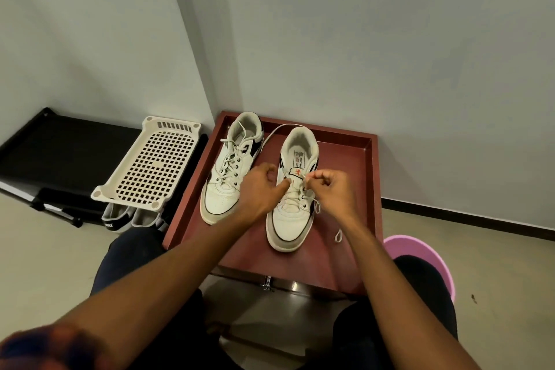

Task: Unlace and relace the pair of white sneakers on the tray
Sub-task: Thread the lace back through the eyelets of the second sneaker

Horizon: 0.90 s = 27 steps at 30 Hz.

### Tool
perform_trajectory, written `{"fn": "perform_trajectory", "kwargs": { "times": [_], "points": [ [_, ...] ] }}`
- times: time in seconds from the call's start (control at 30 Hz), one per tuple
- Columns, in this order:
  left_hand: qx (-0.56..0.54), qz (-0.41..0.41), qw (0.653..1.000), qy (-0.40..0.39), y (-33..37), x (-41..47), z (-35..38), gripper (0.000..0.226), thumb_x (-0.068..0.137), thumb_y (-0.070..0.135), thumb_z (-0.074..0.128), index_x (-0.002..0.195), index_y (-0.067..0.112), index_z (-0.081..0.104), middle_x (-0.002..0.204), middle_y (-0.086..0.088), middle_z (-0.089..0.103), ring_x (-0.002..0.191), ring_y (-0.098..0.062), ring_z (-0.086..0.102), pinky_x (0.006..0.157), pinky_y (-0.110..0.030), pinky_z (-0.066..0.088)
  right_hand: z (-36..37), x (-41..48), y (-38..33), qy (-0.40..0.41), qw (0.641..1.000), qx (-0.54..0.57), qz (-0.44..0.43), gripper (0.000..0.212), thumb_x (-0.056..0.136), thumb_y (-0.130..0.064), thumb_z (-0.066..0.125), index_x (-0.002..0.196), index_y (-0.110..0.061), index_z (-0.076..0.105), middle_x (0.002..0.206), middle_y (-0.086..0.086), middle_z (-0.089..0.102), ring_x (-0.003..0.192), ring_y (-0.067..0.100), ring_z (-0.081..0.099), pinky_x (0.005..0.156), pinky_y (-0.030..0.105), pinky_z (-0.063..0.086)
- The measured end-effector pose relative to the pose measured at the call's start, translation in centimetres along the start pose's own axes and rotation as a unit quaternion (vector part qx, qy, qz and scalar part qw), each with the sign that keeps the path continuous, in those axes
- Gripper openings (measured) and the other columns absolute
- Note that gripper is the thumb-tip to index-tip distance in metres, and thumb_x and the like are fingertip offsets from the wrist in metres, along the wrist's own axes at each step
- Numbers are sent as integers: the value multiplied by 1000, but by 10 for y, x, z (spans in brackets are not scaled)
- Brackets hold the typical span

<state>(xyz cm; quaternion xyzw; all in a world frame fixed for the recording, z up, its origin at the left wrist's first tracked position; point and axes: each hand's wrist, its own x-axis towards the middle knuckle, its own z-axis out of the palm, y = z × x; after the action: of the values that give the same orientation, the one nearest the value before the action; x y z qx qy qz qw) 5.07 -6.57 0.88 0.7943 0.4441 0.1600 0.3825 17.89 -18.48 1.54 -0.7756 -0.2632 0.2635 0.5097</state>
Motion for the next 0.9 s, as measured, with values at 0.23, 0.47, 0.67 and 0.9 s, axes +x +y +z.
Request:
{"fn": "perform_trajectory", "kwargs": {
  "times": [0.23, 0.47, 0.67, 0.9],
  "points": [
    [82, -26, 996, -36, 14, 22, 4, 41, 74, 42, 81, 101, 13, 68, 91, -1, 72, 88, -19, 67, 81, -34, 53, 26, -1, 4, 37, 984, -147, -88, 9, 89, -16, 74, 90, -13, 82, 84, 1, 79, 78, 16, 74, 75, 37, 59],
    [-60, -85, 991, -83, 9, 21, -8, 13, 76, 15, 73, 64, 17, 74, 59, -1, 69, 61, -14, 67, 69, -31, 55, 27, 6, 5, -24, 923, -327, -204, 14, 92, -8, 64, 89, -7, 78, 90, 11, 74, 86, 33, 64, 76, 39, 48],
    [-142, -160, 974, -76, 9, 27, -6, 53, 82, 1, 64, 33, 20, 52, 44, 6, 54, 57, -27, 67, 68, -42, 60, 36, 10, 14, -35, 919, -325, -221, 14, 93, -9, 61, 91, -12, 75, 89, 7, 70, 85, 31, 61, 78, 42, 48],
    [-196, -177, 962, -75, 8, 28, -5, 11, 84, -1, 62, 78, -7, 70, 65, -4, 71, 65, -28, 73, 72, -47, 62, 43, 6, 12, 8, 935, -306, -179, 16, 94, -15, 60, 93, -18, 76, 90, 1, 71, 87, 25, 57, 73, 40, 50]
  ]
}}
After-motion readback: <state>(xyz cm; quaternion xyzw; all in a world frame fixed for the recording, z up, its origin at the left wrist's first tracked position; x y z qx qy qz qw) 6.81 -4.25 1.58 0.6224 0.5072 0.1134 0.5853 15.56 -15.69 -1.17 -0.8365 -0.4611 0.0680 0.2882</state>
